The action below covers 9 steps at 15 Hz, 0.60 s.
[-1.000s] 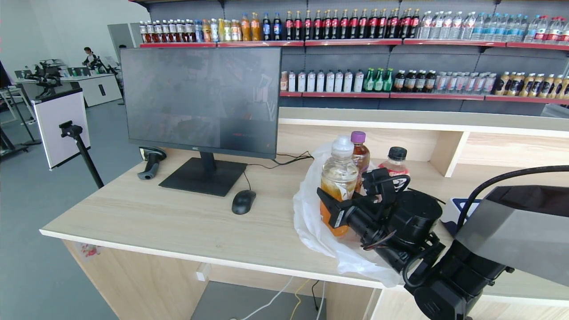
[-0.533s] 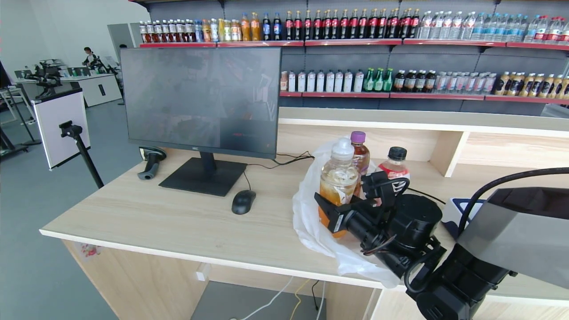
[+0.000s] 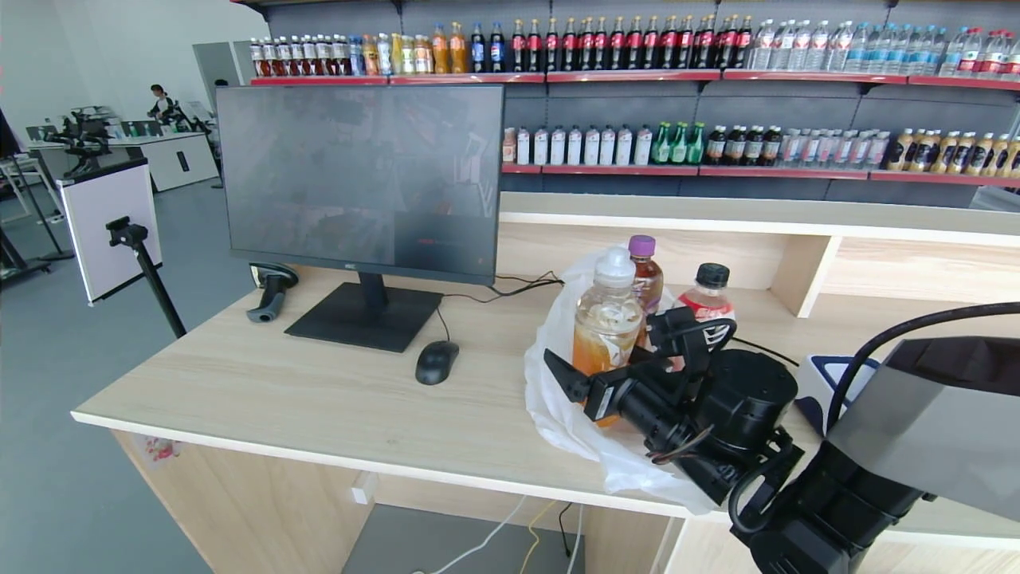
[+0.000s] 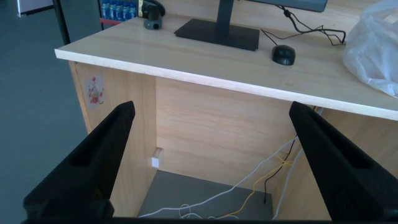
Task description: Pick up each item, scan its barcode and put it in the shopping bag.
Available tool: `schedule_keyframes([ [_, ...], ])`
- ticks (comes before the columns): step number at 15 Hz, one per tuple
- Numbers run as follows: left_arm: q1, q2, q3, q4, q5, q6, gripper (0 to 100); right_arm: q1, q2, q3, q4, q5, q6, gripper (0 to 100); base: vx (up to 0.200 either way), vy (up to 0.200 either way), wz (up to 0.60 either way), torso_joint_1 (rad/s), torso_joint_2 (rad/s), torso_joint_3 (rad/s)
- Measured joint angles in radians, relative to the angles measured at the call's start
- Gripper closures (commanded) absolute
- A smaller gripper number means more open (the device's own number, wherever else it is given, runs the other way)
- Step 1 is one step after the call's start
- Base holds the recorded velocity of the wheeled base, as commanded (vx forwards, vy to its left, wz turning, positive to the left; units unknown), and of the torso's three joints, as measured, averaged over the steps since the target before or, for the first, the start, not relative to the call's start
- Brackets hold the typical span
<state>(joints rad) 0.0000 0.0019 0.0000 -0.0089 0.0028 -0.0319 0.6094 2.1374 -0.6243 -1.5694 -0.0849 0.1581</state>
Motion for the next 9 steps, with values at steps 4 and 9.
schedule_keyframes([
  [4,0.000,0.000,0.000,-0.001,0.000,0.001,0,0.012,-0.023,0.027,0.000,0.000,0.000,0,0.000,0.000,0.00,0.000,0.00,0.000],
  [9,0.000,0.000,0.000,-0.001,0.000,0.002,0,0.013,-0.055,0.053,0.000,0.000,0.000,0,0.000,0.000,0.00,0.000,0.00,0.000],
])
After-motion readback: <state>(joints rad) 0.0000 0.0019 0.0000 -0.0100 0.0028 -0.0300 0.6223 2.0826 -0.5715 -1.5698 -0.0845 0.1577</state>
